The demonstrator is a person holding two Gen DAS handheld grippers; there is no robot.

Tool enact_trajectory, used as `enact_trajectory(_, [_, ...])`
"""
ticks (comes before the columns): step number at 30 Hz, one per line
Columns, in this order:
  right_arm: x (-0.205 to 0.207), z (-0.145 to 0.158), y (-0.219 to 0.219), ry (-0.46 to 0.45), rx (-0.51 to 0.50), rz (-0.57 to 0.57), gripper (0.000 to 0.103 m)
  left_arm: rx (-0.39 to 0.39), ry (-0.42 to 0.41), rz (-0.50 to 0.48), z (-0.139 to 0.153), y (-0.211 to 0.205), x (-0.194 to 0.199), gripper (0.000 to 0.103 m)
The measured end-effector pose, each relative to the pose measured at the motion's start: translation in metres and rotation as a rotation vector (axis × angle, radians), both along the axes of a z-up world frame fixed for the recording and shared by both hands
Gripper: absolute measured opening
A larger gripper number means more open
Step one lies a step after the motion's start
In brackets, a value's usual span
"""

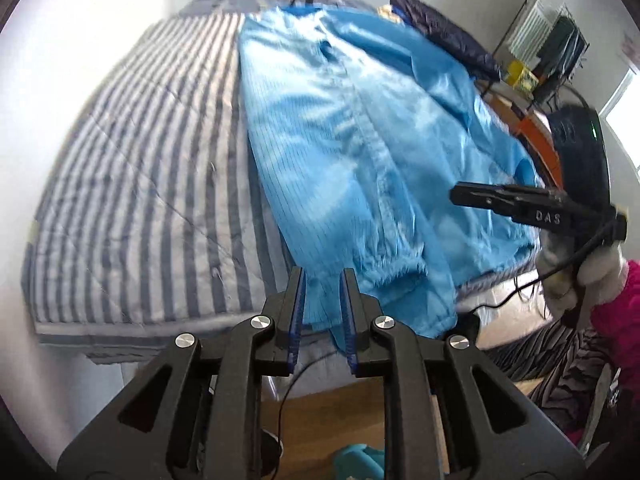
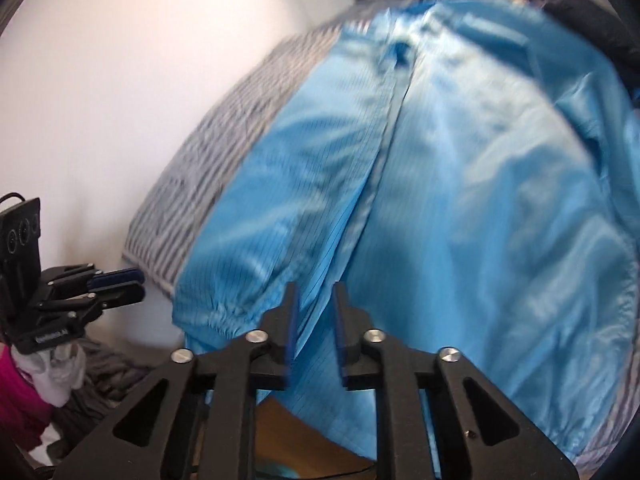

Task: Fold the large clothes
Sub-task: 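Withdraw both open grippers from the folded coat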

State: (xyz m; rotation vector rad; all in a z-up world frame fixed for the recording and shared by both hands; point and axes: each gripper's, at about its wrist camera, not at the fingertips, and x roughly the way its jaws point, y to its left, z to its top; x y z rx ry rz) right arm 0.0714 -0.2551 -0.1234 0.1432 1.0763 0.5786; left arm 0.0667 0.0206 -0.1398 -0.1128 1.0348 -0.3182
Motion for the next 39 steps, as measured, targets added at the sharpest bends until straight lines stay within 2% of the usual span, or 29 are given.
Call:
enact_trajectory(3, [-0.005, 0.012, -0.017, -0.106, -0.02, -0.046, 0.019, -0.027, -0.051, 0.013, 0.013, 0.0, 0.004, 0.016])
enact_trajectory(5, [-0.008, 0.02, -0.032, -0.144, -0.032, -0.081, 0.022, -0.052, -0.085, 0.001, 0.02, -0.005, 0.009, 0.016])
enact_trajectory(6, [-0.007, 0.022, -0.038, -0.155, -0.036, -0.101, 0.03, -0.058, -0.092, -0.002, 0.023, -0.008, 0.013, 0.016])
enact_trajectory(7, [-0.008, 0.027, -0.049, -0.167, -0.04, -0.125, 0.044, -0.061, -0.094, -0.003, 0.026, -0.011, 0.016, 0.016])
enact_trajectory(9, [-0.006, 0.031, -0.065, -0.189, -0.051, -0.171, 0.059, -0.067, -0.086, -0.015, 0.03, -0.023, 0.027, 0.016])
enact_trajectory(10, [-0.005, 0.033, -0.076, -0.198, -0.06, -0.197, 0.059, -0.067, -0.081, -0.022, 0.032, -0.029, 0.032, 0.016])
enact_trajectory(12, [-0.003, 0.038, -0.092, -0.197, -0.07, -0.239, 0.059, -0.066, -0.073, -0.044, 0.035, -0.041, 0.041, 0.025])
enact_trajectory(13, [-0.002, 0.041, -0.102, -0.188, -0.072, -0.258, 0.059, -0.065, -0.075, -0.059, 0.037, -0.048, 0.046, 0.036])
enact_trajectory(14, [-0.002, 0.042, -0.108, -0.18, -0.072, -0.269, 0.059, -0.062, -0.083, -0.073, 0.04, -0.055, 0.051, 0.04])
enact_trajectory(16, [-0.002, 0.047, -0.127, -0.166, -0.084, -0.297, 0.059, -0.053, -0.097, -0.103, 0.045, -0.071, 0.06, 0.041])
enact_trajectory(19, [-0.005, 0.052, -0.151, -0.162, -0.096, -0.332, 0.059, -0.053, -0.1, -0.134, 0.049, -0.09, 0.073, 0.046])
enact_trajectory(25, [-0.008, 0.053, -0.208, -0.112, -0.042, -0.463, 0.059, -0.06, -0.106, -0.184, 0.054, -0.124, 0.094, 0.047])
enact_trajectory(29, [-0.012, 0.048, -0.248, -0.095, -0.048, -0.555, 0.059, -0.076, -0.098, -0.201, 0.053, -0.14, 0.105, 0.047])
enact_trajectory(36, [-0.014, 0.005, -0.343, 0.059, 0.078, -0.819, 0.059, -0.08, -0.072, -0.23, 0.042, -0.167, 0.116, 0.047])
enact_trajectory(39, [-0.01, -0.017, -0.364, 0.115, 0.122, -0.866, 0.059, -0.076, -0.061, -0.245, 0.038, -0.178, 0.121, 0.047])
